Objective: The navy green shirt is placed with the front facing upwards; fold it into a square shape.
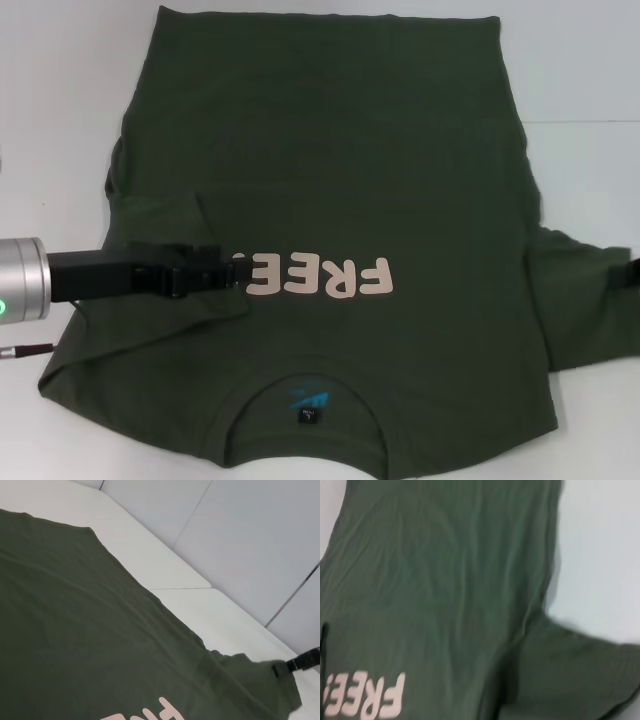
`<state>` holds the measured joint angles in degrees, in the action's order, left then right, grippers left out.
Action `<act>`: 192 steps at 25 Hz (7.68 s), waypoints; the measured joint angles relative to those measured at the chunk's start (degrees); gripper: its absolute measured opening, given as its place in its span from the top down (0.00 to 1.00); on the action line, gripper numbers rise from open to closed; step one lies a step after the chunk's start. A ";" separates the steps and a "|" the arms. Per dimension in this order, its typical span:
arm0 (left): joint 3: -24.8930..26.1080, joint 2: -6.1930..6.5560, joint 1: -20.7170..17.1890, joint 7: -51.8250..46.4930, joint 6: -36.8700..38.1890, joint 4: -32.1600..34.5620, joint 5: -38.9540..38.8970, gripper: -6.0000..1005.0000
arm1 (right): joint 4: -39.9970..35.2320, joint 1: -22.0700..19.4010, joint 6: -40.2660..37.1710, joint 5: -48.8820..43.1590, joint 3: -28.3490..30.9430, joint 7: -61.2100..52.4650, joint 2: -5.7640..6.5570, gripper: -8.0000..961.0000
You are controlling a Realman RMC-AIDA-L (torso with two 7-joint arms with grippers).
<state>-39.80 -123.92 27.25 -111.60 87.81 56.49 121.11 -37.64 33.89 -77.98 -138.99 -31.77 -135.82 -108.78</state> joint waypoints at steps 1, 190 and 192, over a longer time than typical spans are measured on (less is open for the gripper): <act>0.02 0.00 0.00 -0.33 0.00 0.08 -0.04 0.33 | -0.57 0.02 0.21 0.00 0.10 -0.05 0.13 0.97; 21.01 5.80 1.30 -27.29 0.25 -9.84 16.26 0.97 | 1.86 2.40 -18.19 -6.14 -5.90 2.84 0.41 0.23; 21.06 5.80 1.24 -27.25 0.25 -9.89 16.26 0.97 | 1.87 2.38 -17.93 -6.17 -6.55 2.30 0.37 0.23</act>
<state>-18.74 -118.13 28.49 -138.84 88.06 46.61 137.37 -35.76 36.27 -95.90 -145.16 -38.32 -133.52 -108.41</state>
